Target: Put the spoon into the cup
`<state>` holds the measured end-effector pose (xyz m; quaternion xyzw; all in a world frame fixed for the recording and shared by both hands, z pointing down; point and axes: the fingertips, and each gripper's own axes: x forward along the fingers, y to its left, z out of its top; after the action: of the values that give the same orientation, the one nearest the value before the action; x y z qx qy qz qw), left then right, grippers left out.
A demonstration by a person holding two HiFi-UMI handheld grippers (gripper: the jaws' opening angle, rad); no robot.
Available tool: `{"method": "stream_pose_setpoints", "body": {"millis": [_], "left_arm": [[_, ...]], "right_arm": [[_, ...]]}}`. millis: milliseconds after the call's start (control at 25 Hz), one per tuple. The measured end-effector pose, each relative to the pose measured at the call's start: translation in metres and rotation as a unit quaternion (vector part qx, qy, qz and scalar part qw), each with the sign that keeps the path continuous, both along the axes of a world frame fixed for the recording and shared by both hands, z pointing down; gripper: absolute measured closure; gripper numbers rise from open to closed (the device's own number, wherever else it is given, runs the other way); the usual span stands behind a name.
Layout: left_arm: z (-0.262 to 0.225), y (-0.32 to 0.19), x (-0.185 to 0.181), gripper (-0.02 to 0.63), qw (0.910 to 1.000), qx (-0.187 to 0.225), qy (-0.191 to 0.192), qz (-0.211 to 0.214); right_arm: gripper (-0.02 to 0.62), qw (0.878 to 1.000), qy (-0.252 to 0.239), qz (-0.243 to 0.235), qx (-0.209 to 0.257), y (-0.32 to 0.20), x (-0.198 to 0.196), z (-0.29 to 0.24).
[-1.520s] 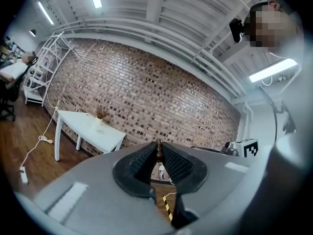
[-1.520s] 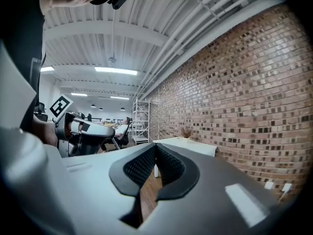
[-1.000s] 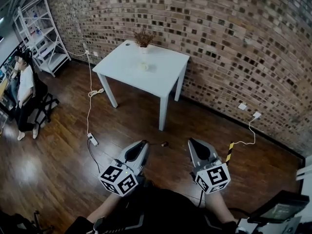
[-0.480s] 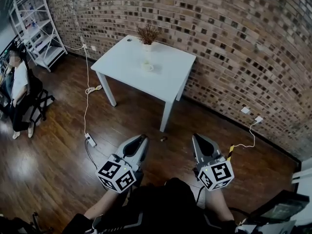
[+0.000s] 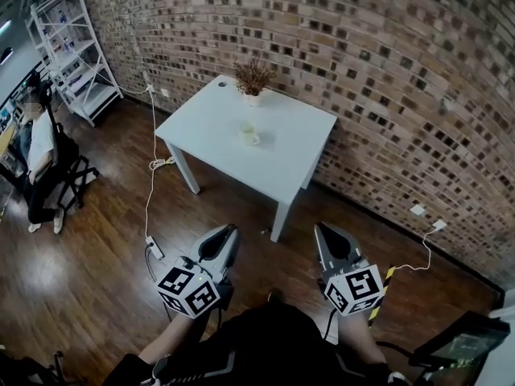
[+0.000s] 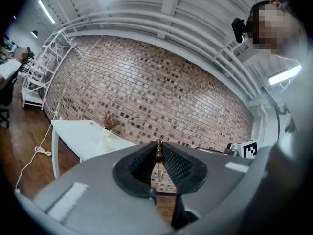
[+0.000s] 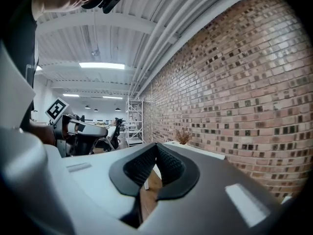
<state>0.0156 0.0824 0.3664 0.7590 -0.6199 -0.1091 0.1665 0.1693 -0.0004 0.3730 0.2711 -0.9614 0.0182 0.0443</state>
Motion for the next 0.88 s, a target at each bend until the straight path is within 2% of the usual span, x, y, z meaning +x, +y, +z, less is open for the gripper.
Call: {"method": "stream_pose_setpoints", "body": {"millis": [440,600,880], "left_arm": [[0.001,-0.088,-0.034,0.572,0.999,-0.01,-0.011,-0.041],[0.002,-0.106,-0.056,0.572,0.9991,-0.016,-0.012,-0.038],[0.006,-0.145,-0.112,0.572,0.9997,-0.019,0.002,-0.018]], "right_arm": [[0.589,0.999,0.003,-0.043,0.007,-0.088,-0.03,-0.001],[0.589,0.999,-0.004,-0.037,-0.008,-0.11,-0.048,0.003],[0.589,1.0,-0.002,-0.006,-0.008,-0.148,-0.099,0.003]]}}
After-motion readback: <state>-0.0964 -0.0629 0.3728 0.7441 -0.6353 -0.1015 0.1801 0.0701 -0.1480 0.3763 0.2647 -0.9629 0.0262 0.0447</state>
